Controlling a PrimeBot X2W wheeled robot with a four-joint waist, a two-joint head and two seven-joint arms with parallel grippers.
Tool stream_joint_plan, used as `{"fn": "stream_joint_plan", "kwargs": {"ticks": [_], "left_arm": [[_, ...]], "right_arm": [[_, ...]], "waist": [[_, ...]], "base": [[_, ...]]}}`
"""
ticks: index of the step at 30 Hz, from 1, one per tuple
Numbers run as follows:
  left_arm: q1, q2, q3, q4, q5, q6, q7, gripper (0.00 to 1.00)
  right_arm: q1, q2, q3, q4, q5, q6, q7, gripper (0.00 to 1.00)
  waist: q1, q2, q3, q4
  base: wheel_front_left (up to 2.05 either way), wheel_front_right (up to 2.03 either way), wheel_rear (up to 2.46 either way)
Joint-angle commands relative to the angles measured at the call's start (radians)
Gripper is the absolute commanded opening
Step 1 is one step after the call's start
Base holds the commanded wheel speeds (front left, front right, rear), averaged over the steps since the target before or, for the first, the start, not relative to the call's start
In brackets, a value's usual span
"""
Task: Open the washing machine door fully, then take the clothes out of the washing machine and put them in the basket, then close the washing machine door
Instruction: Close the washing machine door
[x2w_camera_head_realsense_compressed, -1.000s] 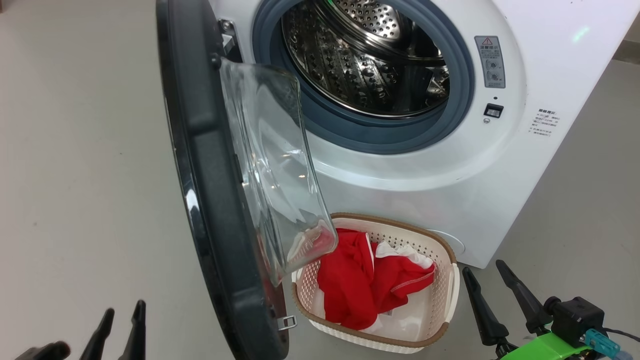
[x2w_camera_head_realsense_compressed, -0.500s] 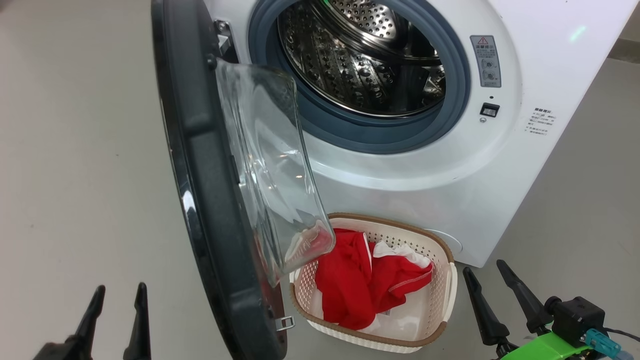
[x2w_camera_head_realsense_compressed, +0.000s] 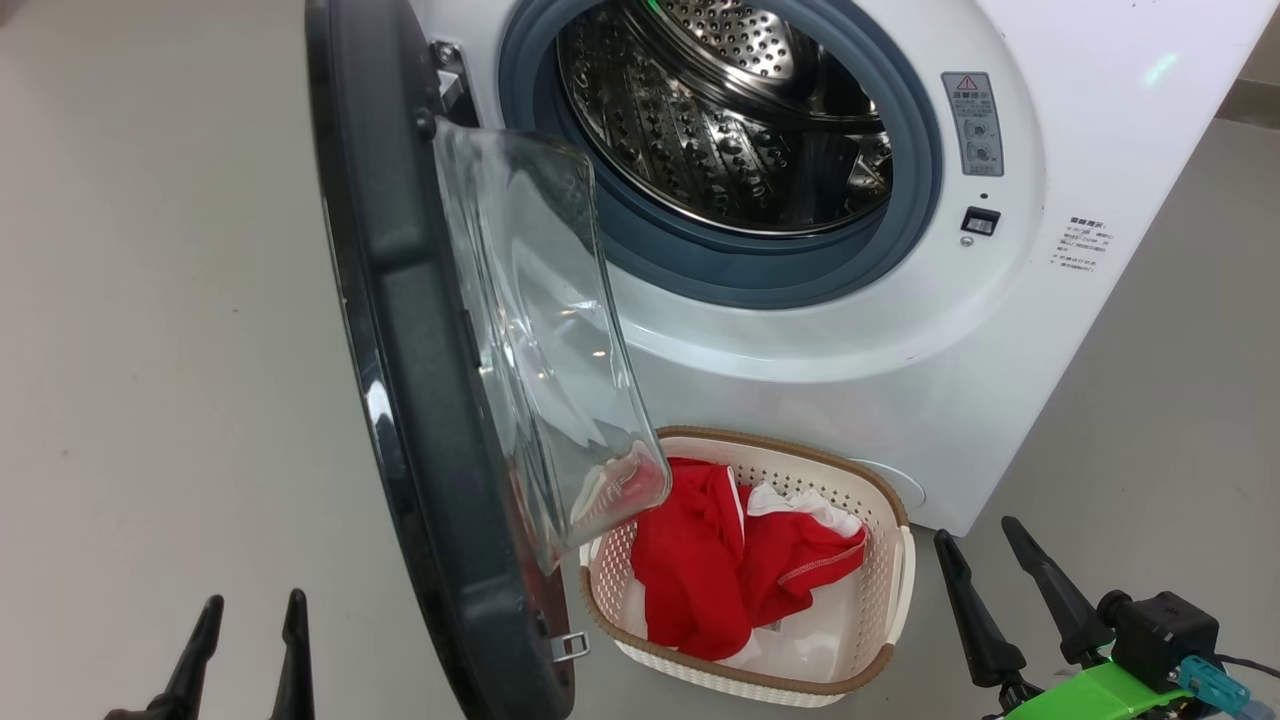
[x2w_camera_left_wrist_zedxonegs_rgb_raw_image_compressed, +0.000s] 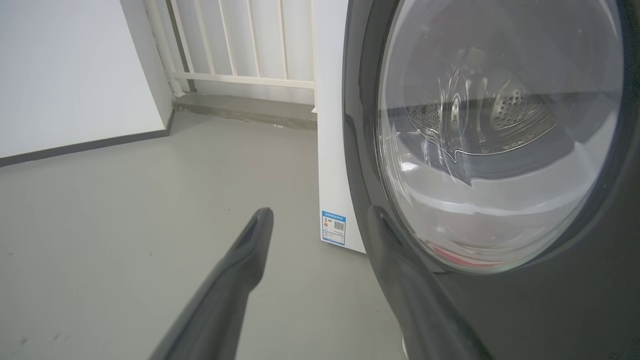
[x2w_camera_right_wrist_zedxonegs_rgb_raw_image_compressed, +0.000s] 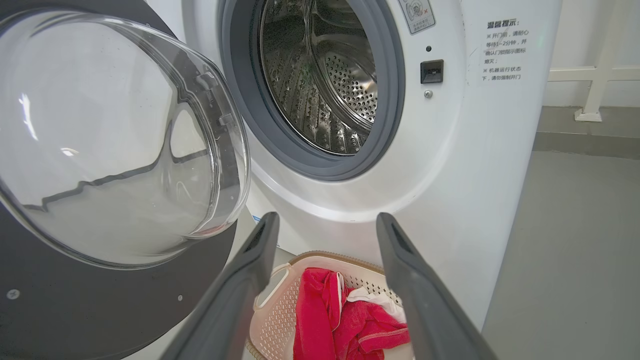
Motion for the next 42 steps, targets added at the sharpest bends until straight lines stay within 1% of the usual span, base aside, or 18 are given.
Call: {"fn": "stream_joint_plan", "kwargs": {"ticks": [1, 6, 7, 8, 10, 12, 14, 19, 20, 23, 26, 30, 32, 35, 37, 38, 40, 42], "left_arm": [[-0.014, 0.014, 0.037, -0.032, 0.007, -0.005, -0.012, 1.00], [-0.016, 0.012, 0.032, -0.039, -0.003, -0.005, -0.012, 1.00], [-0.017, 0.011, 0.031, -0.042, -0.011, -0.005, -0.012, 0.98], [-0.019, 0.011, 0.032, -0.044, -0.024, -0.005, -0.012, 0.82], [-0.022, 0.016, 0.031, -0.050, -0.040, -0.006, -0.012, 0.46], [-0.028, 0.022, 0.029, -0.058, -0.068, -0.006, -0.012, 0.29], [-0.036, 0.031, 0.029, -0.070, -0.107, -0.006, -0.012, 0.00], [-0.063, 0.084, 0.012, -0.090, -0.227, -0.006, -0.012, 0.00], [-0.076, 0.120, -0.005, -0.091, -0.292, -0.006, -0.012, 0.00], [-0.101, 0.183, -0.044, -0.075, -0.450, -0.006, -0.012, 0.00], [-0.128, 0.269, -0.110, -0.056, -0.663, -0.006, -0.012, 0.00], [-0.168, 0.410, -0.194, -0.064, -0.939, -0.006, 0.010, 0.00], [-0.188, 0.474, -0.219, -0.081, -1.044, -0.006, 0.018, 0.00], [-0.217, 0.542, -0.250, -0.126, -1.213, -0.006, 0.072, 0.00], [-0.228, 0.575, -0.262, -0.169, -1.330, -0.006, 0.147, 0.00], [-0.231, 0.593, -0.261, -0.186, -1.364, -0.006, 0.174, 0.00], [-0.236, 0.610, -0.249, -0.219, -1.446, -0.006, 0.235, 0.00], [-0.239, 0.625, -0.226, -0.246, -1.499, -0.006, 0.293, 0.00]], "right_arm": [[-0.018, -0.012, 0.019, -0.027, -0.002, 0.006, -0.006, 1.00], [-0.019, -0.012, 0.018, -0.026, -0.001, 0.006, -0.006, 1.00], [-0.019, -0.012, 0.018, -0.026, 0.000, 0.006, -0.006, 1.00], [-0.019, -0.012, 0.017, -0.025, 0.000, 0.006, -0.006, 1.00], [-0.019, -0.010, 0.016, -0.025, 0.001, 0.006, -0.006, 1.00], [-0.018, -0.009, 0.016, -0.025, 0.001, 0.006, -0.006, 1.00], [-0.018, -0.008, 0.015, -0.025, 0.001, 0.006, -0.006, 1.00], [-0.019, -0.004, 0.017, -0.024, 0.001, 0.006, -0.006, 1.00], [-0.019, -0.003, 0.017, -0.023, 0.001, 0.006, -0.006, 1.00], [-0.021, -0.001, 0.017, -0.023, 0.001, 0.006, -0.006, 1.00], [-0.025, -0.003, 0.016, -0.023, 0.001, 0.006, -0.006, 1.00], [-0.032, -0.006, 0.012, -0.026, 0.000, 0.006, -0.006, 1.00], [-0.036, -0.007, 0.010, -0.027, 0.000, 0.006, -0.006, 1.00], [-0.040, -0.007, 0.006, -0.029, -0.001, 0.006, -0.006, 1.00], [-0.041, -0.007, 0.004, -0.029, -0.001, 0.006, -0.006, 1.00], [-0.043, -0.008, 0.003, -0.030, -0.001, 0.006, -0.006, 1.00], [-0.045, -0.008, 0.002, -0.030, -0.002, 0.006, -0.006, 1.00], [-0.046, -0.009, 0.002, -0.031, -0.002, 0.006, -0.006, 1.00]], "waist": [[0.0001, 0.0000, 0.000, 0.000], [0.0001, 0.0000, 0.001, 0.000], [0.0001, 0.0000, 0.001, 0.000], [0.0001, 0.0000, 0.001, 0.000], [0.0001, 0.0000, 0.000, 0.000], [0.0001, 0.0000, 0.000, 0.001], [0.0001, 0.0000, 0.000, 0.001], [0.0001, 0.0000, -0.002, 0.000], [0.0001, 0.0000, -0.003, -0.001], [0.0001, 0.0000, -0.001, -0.004], [0.0001, 0.0000, 0.005, -0.009], [0.0001, 0.0000, 0.017, -0.016], [0.0001, 0.0000, 0.025, -0.021], [0.0001, 0.0000, 0.033, -0.026], [0.0001, 0.0000, 0.038, -0.030], [0.0001, 0.0000, 0.041, -0.032], [0.0001, 0.0000, 0.044, -0.036], [0.0001, 0.0000, 0.047, -0.039]], "base": [[0.00, 0.00, 0.00], [0.00, 0.00, 0.00], [0.00, 0.00, 0.00], [0.00, 0.00, 0.00], [0.00, 0.00, 0.00], [0.00, 0.00, 0.00], [0.00, 0.00, 0.00], [0.00, 0.00, 0.00], [0.00, 0.00, 0.00], [0.00, 0.00, 0.00], [0.00, 0.00, 0.00], [0.00, 0.00, 0.00], [0.00, 0.00, 0.00], [0.00, 0.00, 0.00], [0.00, 0.00, 0.00], [0.00, 0.00, 0.00], [0.00, 0.00, 0.00], [0.00, 0.00, 0.00]]}}
